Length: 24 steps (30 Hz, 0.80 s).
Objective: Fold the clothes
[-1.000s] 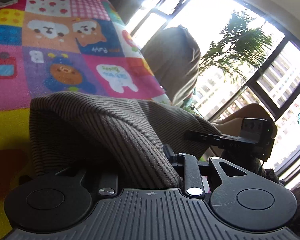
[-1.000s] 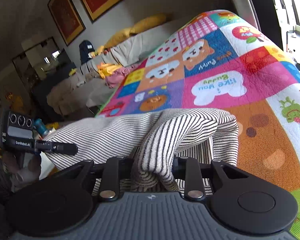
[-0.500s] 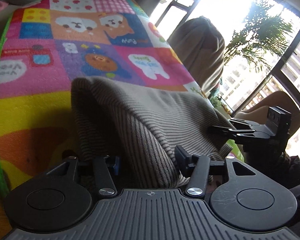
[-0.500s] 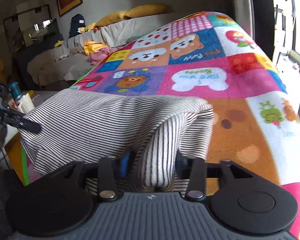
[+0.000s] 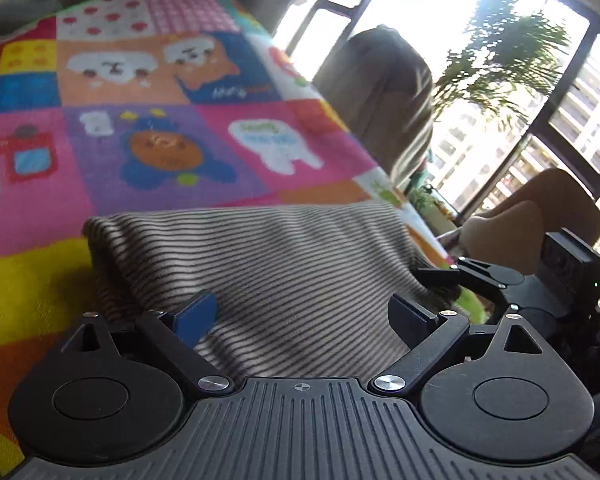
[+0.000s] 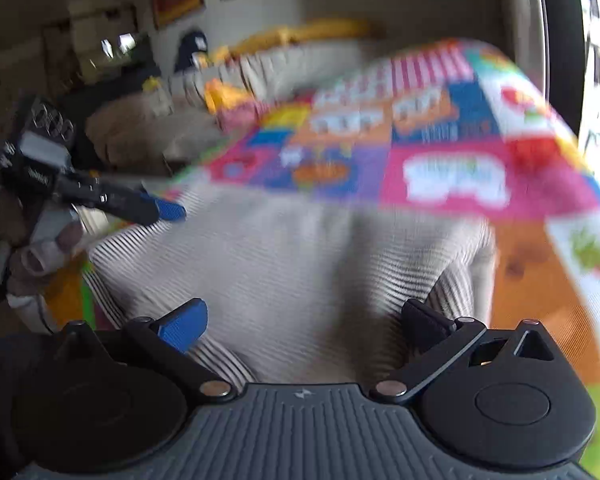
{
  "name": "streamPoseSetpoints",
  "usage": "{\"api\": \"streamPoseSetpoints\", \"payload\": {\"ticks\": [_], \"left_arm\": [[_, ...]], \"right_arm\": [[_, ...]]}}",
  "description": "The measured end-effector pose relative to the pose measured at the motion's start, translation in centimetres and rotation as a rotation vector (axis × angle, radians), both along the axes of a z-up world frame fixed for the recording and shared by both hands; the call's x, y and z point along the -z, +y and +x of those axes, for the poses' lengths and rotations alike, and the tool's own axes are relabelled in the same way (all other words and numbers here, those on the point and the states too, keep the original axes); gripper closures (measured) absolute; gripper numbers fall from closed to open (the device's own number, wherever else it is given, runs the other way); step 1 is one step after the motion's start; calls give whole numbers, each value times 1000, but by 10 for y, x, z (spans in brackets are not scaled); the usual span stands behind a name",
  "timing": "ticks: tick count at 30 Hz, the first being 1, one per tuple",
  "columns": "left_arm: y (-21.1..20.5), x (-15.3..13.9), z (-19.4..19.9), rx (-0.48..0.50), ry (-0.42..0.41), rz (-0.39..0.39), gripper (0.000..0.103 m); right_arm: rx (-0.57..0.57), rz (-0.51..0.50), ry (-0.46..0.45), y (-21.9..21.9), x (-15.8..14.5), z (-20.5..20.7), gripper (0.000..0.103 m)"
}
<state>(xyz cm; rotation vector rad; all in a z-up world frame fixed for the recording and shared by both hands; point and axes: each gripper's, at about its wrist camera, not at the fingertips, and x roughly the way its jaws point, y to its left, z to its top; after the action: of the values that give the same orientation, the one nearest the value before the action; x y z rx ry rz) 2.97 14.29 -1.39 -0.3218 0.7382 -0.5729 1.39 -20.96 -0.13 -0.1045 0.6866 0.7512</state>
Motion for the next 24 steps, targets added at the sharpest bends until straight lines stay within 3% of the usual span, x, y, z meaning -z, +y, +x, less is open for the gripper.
{"api": "streamPoseSetpoints", "payload": {"ticks": [3,8,11,14,17,20,24], "left_arm": [[12,-1,0,-12,17,-45,7],[29,-18,-14,-39,23,-38,6],[38,-19,-23,-70,53,18,5],[36,-6,-25,-60,122,78,4],[27,3,-27,-35,114,119,3],[23,5,-28,-37,102,126,3],[22,6,-30,-42,106,107,3]], "right_arm": [[-15,-26,-46,5,4,-5,0],[21,86,131,-24,-17,2,0],[99,191,283,-57,-30,7,0],[125,204,403,-74,-31,5,0],[119,-123,246,-48,-24,-10,0],[51,-358,155,-16,-4,-16,0],[9,-397,119,-9,-1,6,0]]}}
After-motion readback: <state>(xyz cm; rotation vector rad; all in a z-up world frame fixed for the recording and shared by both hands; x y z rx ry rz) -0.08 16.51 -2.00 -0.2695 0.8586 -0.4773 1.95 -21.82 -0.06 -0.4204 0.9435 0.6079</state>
